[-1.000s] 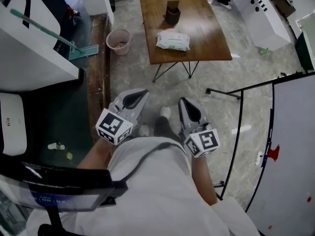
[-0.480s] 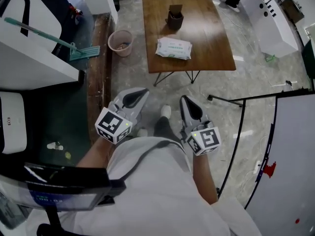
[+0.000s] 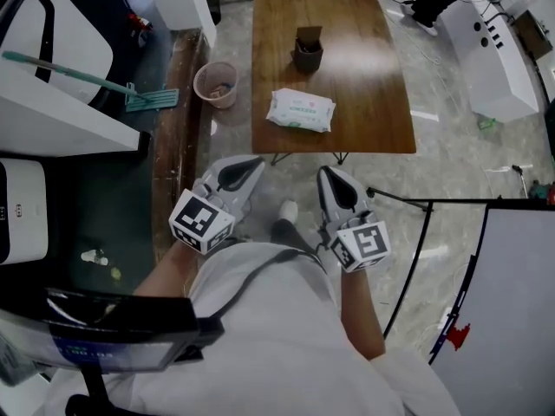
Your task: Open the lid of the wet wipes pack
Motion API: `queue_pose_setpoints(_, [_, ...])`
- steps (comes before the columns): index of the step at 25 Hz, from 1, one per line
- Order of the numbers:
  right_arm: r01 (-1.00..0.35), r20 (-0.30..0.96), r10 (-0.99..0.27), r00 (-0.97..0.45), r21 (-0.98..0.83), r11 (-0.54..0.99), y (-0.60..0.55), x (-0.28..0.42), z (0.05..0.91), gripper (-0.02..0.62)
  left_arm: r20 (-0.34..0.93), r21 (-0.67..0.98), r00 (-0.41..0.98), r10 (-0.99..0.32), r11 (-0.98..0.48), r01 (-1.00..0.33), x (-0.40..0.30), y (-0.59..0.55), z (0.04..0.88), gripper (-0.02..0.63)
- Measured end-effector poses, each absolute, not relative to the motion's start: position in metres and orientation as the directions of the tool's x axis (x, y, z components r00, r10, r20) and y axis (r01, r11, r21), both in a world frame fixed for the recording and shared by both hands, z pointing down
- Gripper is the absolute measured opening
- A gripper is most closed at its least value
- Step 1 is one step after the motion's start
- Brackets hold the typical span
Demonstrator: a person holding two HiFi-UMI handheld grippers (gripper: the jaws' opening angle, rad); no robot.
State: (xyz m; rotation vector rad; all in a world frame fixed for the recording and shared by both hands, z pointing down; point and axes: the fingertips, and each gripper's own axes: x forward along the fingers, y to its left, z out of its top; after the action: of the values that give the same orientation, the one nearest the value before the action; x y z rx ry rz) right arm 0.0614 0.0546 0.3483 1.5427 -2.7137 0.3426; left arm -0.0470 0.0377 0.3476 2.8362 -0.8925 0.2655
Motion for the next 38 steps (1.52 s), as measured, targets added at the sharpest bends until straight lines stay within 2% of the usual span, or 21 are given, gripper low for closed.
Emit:
queue_pose_setpoints(12, [-0.742, 0.141, -0.730, -0.668, -0.201, 0.640, -0.004, 0.100, 0.371, 0.009, 0.234, 0.088, 0.738, -0.632, -0.743, -0.664, 0.008, -0.027, 0.353, 0.006])
queue_pose_setpoints(19, [-0.705, 0.180, -0.681, -0.709, -0.203, 0.680, -0.029, 0.107, 0.391, 0.009, 0.263, 0.091, 0.720, -0.642, -0.727, -0.681, 0.021, -0.048, 0.365, 0.006])
queue_pose_setpoints(28, [-0.720, 0.216, -0.687, -0.694, -0.215, 0.660, -0.050, 0.101, 0.404, 0.009, 0.278, 0.113, 0.729, -0.625, -0.733, -0.671, 0.016, -0.071, 0.376, 0.006])
queue_pose_setpoints(38, [-0.806, 0.212, -0.778, -0.591, -0.189, 0.561, -0.084, 0.085, 0.392, 0.009, 0.275, 0.146, 0.806, -0.523, -0.806, -0.573, 0.006, -0.098, 0.386, 0.006])
